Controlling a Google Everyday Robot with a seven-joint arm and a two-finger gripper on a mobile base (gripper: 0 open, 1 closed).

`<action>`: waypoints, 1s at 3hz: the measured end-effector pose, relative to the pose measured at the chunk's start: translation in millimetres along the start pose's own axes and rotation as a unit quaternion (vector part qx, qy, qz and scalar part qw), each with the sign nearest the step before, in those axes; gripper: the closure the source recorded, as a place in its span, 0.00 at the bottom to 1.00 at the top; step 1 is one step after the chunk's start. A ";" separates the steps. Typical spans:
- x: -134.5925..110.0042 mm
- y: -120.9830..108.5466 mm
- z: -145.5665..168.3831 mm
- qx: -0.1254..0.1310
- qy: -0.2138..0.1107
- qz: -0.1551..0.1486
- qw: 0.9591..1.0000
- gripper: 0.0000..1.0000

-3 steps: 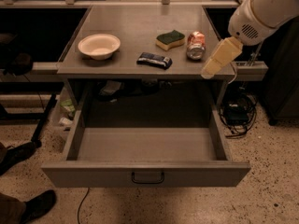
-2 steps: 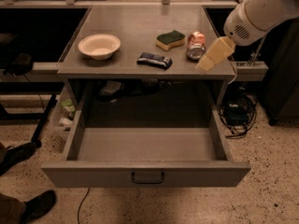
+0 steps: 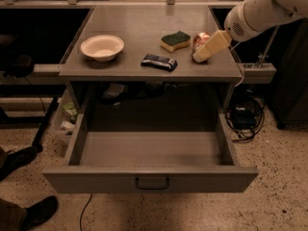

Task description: Place sponge into top drawer

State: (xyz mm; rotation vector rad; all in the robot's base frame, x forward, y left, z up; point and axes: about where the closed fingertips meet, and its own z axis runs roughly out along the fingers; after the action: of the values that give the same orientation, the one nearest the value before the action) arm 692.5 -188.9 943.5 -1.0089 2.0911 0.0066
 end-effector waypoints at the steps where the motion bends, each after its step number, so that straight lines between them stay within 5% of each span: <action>1: -22.0 -22.9 20.6 0.002 -0.030 -0.008 1.000 0.00; 3: -22.8 -23.3 23.0 0.000 -0.039 0.003 0.999 0.00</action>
Offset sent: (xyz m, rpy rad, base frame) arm 0.0295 0.0060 0.0012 0.0203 -0.0322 0.0256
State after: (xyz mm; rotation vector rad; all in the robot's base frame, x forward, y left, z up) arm 731.3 -182.4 950.3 -0.9876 2.0232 0.0464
